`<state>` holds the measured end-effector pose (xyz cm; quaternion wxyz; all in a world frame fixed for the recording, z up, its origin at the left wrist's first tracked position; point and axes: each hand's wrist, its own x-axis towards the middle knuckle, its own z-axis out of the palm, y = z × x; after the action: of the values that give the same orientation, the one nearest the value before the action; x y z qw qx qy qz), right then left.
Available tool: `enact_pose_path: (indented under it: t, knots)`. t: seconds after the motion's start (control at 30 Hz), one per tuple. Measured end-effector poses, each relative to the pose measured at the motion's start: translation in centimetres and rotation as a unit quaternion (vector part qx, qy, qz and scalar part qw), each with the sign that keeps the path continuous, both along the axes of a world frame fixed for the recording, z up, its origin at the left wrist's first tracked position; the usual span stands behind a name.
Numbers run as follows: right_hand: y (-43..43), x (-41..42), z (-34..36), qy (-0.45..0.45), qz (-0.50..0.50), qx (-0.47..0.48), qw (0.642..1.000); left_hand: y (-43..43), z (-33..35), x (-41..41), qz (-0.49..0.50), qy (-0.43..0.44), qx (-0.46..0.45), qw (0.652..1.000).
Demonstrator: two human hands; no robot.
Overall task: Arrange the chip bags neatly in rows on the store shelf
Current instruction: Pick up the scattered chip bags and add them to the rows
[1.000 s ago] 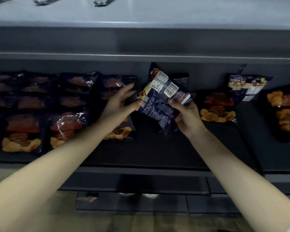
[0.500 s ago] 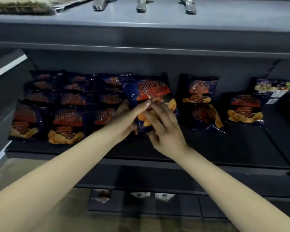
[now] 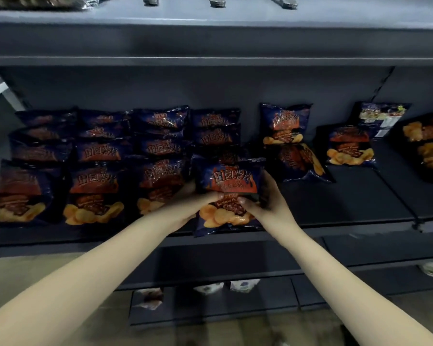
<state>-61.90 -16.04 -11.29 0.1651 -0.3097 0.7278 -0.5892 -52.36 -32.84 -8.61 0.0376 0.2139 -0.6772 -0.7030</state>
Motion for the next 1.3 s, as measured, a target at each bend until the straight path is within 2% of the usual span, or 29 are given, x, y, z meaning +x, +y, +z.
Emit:
enact_pose_path:
  t: [0.07,0.13,0.23,0.33,0.43,0.5,0.6,0.7,0.83,1.03,1.3]
  knots:
    - [0.1,0.0,-0.5,0.003,-0.025,0.004,1.000,0.2,-0.9,0.0,-0.001,0.002,-0.025,1.000]
    - [0.0,-0.2,-0.8,0.010,-0.041,0.015,0.999,0.5,-1.3,-0.1,0.013,0.012,-0.147,0.989]
    - [-0.4,-0.4,-1.2,0.018,-0.062,0.033,0.997,1.4,-1.6,0.2,0.043,0.069,-0.337,0.938]
    - [-1.1,-0.1,-1.5,0.020,-0.062,0.043,0.997,1.6,-2.9,0.5,0.044,0.104,-0.491,0.864]
    - [-1.9,0.2,-2.2,0.031,-0.066,0.050,0.996,0.9,-4.9,0.4,-0.007,0.078,-0.653,0.753]
    - [-2.3,0.2,-2.6,0.058,-0.085,0.068,0.992,0.2,-5.3,0.3,-0.031,0.042,-0.716,0.697]
    - [-2.6,0.4,-3.4,0.105,-0.116,0.100,0.983,-1.0,-5.7,0.1,-0.030,0.026,-0.767,0.641]
    - [-3.0,0.5,-3.7,0.124,-0.135,0.111,0.977,-1.6,-6.1,-0.6,-0.024,0.024,-0.783,0.621]
    - [-3.6,0.3,-3.3,0.105,-0.134,0.105,0.980,-1.8,-6.1,-1.5,-0.013,0.025,-0.786,0.618]
    - [-4.5,-0.2,-3.3,0.106,-0.150,0.149,0.972,-1.7,-6.2,-2.2,0.004,0.030,-0.789,0.613]
    - [-5.1,-0.9,-3.1,0.114,-0.130,0.172,0.970,-1.6,-6.5,-2.5,0.017,-0.002,-0.803,0.596]
